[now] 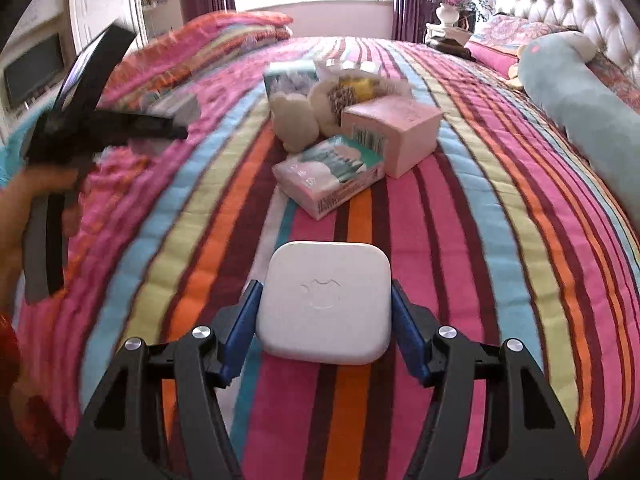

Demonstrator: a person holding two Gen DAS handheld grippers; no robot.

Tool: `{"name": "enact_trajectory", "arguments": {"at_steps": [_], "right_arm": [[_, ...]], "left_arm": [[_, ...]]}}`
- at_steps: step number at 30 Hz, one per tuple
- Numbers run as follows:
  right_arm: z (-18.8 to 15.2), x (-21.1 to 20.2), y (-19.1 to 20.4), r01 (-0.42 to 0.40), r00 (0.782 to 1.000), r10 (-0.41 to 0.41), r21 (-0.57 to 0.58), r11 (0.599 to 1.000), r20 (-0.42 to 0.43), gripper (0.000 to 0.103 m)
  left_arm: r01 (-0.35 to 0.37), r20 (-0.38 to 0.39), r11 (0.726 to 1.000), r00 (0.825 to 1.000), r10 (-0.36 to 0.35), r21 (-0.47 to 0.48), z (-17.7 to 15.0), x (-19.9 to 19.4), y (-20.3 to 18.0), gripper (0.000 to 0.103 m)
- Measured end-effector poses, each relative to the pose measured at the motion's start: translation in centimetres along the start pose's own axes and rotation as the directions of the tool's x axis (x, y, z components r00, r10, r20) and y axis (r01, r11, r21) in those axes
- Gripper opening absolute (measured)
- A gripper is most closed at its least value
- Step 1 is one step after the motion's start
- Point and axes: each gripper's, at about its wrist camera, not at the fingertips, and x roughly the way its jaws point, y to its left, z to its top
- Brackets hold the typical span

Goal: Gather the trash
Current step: 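Carry both items over the wastebasket and open both grippers to drop them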

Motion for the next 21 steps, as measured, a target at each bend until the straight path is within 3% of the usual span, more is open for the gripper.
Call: {"name": "enact_trajectory", "arguments": {"at_steps": [4,7,10,15,19,21], "right_arm": [[-2.2,-5.0,-0.4,-0.088,0.995,0.087,0.018,0.996,0.048,0.059],[-6.0,-9.3,-0.1,-0.14,0.988,0.14,-0.007,0.99,0.061,0.059],[-10.4,-12.6,0.5,-0.215,0.976,0.215,-0.009,0.977,0.042,0.059],[-17.9,-14.1,1.8,-0.262,0.962,0.263,0.022,0.965,-0.07,0.059],[-24.3,-10.3,2.2,-0.24,0.93,0.264,0.121,0.963,-0.254,0.059],[-26.1,-9.1,2.5,-0.213,0.922,0.241,0.123,0.969,-0.304,0.059]], "left_arm": [[0.073,0.06,0.996,0.995,-0.076,0.045,-5.2,-6.6,0.0,0.048],[0.116,0.094,0.986,0.987,-0.127,0.117,-11.0,-12.2,-0.8,0.049],[0.173,0.076,0.972,0.979,-0.187,0.159,-18.1,-16.8,-1.7,0.049],[0.22,-0.024,0.951,0.975,-0.221,0.217,-30.0,-21.1,-4.2,0.049],[0.24,-0.185,0.951,0.961,-0.204,0.197,-38.5,-19.0,-6.1,0.049],[0.233,-0.257,0.957,0.948,-0.185,0.173,-41.0,-17.2,-6.6,0.049]]}}
